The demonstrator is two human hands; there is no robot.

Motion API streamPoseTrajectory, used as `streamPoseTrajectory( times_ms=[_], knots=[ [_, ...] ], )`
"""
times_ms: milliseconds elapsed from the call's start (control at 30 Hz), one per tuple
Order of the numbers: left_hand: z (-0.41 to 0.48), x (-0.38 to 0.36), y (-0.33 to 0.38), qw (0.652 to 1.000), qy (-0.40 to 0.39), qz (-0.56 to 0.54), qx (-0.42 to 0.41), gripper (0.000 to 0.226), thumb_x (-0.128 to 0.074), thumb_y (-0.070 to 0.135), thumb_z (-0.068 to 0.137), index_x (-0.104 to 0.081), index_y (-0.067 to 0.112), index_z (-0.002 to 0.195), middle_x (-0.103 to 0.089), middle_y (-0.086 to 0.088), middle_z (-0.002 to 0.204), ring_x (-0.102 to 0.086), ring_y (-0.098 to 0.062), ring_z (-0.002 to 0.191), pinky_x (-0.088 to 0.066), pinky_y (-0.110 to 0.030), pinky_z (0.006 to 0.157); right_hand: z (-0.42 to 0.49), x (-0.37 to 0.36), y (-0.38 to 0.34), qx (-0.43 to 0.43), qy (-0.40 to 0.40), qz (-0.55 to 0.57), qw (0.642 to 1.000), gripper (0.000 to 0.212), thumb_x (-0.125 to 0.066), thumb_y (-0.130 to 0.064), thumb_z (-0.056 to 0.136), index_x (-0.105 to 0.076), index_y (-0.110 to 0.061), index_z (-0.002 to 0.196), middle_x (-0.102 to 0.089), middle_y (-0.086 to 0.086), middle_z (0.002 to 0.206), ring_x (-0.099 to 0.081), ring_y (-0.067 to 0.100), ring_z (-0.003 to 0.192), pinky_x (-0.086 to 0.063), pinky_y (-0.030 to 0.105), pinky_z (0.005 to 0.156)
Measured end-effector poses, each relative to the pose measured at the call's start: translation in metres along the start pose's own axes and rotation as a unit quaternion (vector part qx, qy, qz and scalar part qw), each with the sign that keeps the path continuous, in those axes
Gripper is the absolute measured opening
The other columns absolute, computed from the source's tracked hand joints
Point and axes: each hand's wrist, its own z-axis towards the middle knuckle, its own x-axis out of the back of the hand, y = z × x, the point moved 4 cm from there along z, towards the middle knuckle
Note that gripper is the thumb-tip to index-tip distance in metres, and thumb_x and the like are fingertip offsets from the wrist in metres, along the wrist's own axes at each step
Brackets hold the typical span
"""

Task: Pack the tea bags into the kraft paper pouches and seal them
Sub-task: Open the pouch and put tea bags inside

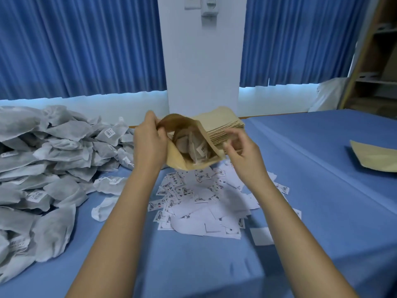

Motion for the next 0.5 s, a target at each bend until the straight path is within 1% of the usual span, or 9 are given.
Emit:
streamPoseTrajectory(
  times_ms=[33, 67, 133, 167, 200, 300, 367, 433, 500],
  knots=[
    [0.001, 0.002, 0.001, 1.000, 0.017, -0.011, 0.008, 0.015, -0.041, -0.002, 0.085, -0.035, 0.011, 0.078, -0.041, 0.000, 0.062, -0.035, -0.015, 0.055, -0.022, -0.030, 0.052, 0.000, 0.010, 0.018, -0.080, -0.018, -0.089, 0.993, 0.032, -0.054, -0.008, 0.089, -0.052, -0.014, 0.121, -0.058, 0.000, 0.098, -0.056, 0.017, 0.089, -0.043, 0.027, 0.076],
    [0.003, 0.004, 0.002, 0.999, 0.033, -0.026, 0.014, 0.015, -0.040, -0.002, 0.085, -0.035, 0.011, 0.078, -0.039, 0.003, 0.061, -0.034, -0.011, 0.054, -0.023, -0.026, 0.049, -0.002, 0.021, 0.039, -0.166, -0.067, -0.206, 0.962, 0.034, -0.054, -0.006, 0.088, -0.051, -0.012, 0.122, -0.058, 0.004, 0.107, -0.056, 0.023, 0.098, -0.045, 0.030, 0.080],
    [0.006, 0.008, 0.008, 0.997, 0.060, -0.051, 0.022, 0.015, -0.040, -0.001, 0.086, -0.035, 0.010, 0.078, -0.036, 0.005, 0.061, -0.031, -0.007, 0.053, -0.028, -0.018, 0.045, -0.014, 0.040, 0.070, -0.290, -0.204, -0.387, 0.851, 0.038, -0.057, -0.007, 0.086, -0.054, -0.009, 0.123, -0.057, 0.007, 0.123, -0.055, 0.028, 0.111, -0.047, 0.032, 0.089],
    [0.008, 0.010, 0.011, 0.995, 0.074, -0.063, 0.028, 0.015, -0.041, -0.001, 0.086, -0.035, 0.010, 0.078, -0.036, 0.005, 0.062, -0.030, -0.006, 0.053, -0.029, -0.015, 0.045, -0.022, 0.046, 0.078, -0.315, -0.263, -0.438, 0.800, 0.041, -0.062, -0.009, 0.084, -0.054, -0.009, 0.124, -0.056, 0.007, 0.126, -0.055, 0.028, 0.114, -0.048, 0.032, 0.091],
    [0.010, 0.012, 0.014, 0.992, 0.089, -0.077, 0.035, 0.015, -0.042, 0.000, 0.086, -0.035, 0.010, 0.078, -0.035, 0.006, 0.062, -0.031, -0.005, 0.052, -0.029, -0.014, 0.045, -0.029, 0.051, 0.084, -0.326, -0.304, -0.469, 0.762, 0.046, -0.068, -0.013, 0.082, -0.053, -0.009, 0.125, -0.055, 0.006, 0.128, -0.055, 0.028, 0.115, -0.048, 0.032, 0.090],
    [0.012, 0.013, 0.028, 0.984, 0.134, -0.113, 0.033, 0.013, -0.042, 0.002, 0.087, -0.036, 0.009, 0.078, -0.035, 0.008, 0.061, -0.037, 0.001, 0.050, -0.028, -0.014, 0.047, -0.047, 0.056, 0.095, -0.337, -0.370, -0.523, 0.690, 0.055, -0.077, -0.024, 0.077, -0.050, -0.014, 0.124, -0.051, 0.004, 0.130, -0.056, 0.025, 0.114, -0.047, 0.031, 0.082],
    [0.011, 0.012, 0.036, 0.979, 0.157, -0.126, 0.017, 0.011, -0.040, 0.001, 0.086, -0.036, 0.009, 0.079, -0.036, 0.010, 0.061, -0.040, 0.004, 0.052, -0.028, -0.012, 0.048, -0.050, 0.054, 0.100, -0.335, -0.385, -0.523, 0.682, 0.039, -0.074, -0.024, 0.081, -0.053, -0.016, 0.113, -0.054, 0.004, 0.124, -0.057, 0.024, 0.114, -0.047, 0.030, 0.085],
    [0.011, 0.008, 0.040, 0.976, 0.170, -0.138, 0.009, 0.010, -0.039, 0.001, 0.084, -0.037, 0.009, 0.080, -0.038, 0.012, 0.062, -0.042, 0.005, 0.054, -0.028, -0.011, 0.050, -0.045, 0.053, 0.102, -0.332, -0.371, -0.491, 0.715, 0.015, -0.067, -0.016, 0.087, -0.052, -0.015, 0.087, -0.057, 0.009, 0.108, -0.060, 0.025, 0.104, -0.048, 0.032, 0.089],
    [0.011, 0.003, 0.040, 0.974, 0.172, -0.145, 0.008, 0.009, -0.039, 0.001, 0.085, -0.039, 0.010, 0.082, -0.041, 0.013, 0.064, -0.043, 0.003, 0.056, -0.028, -0.013, 0.052, -0.040, 0.051, 0.100, -0.323, -0.349, -0.475, 0.741, 0.029, -0.063, -0.010, 0.088, -0.043, -0.015, 0.068, -0.054, 0.010, 0.097, -0.054, 0.024, 0.087, -0.049, 0.032, 0.084]
  ],
)
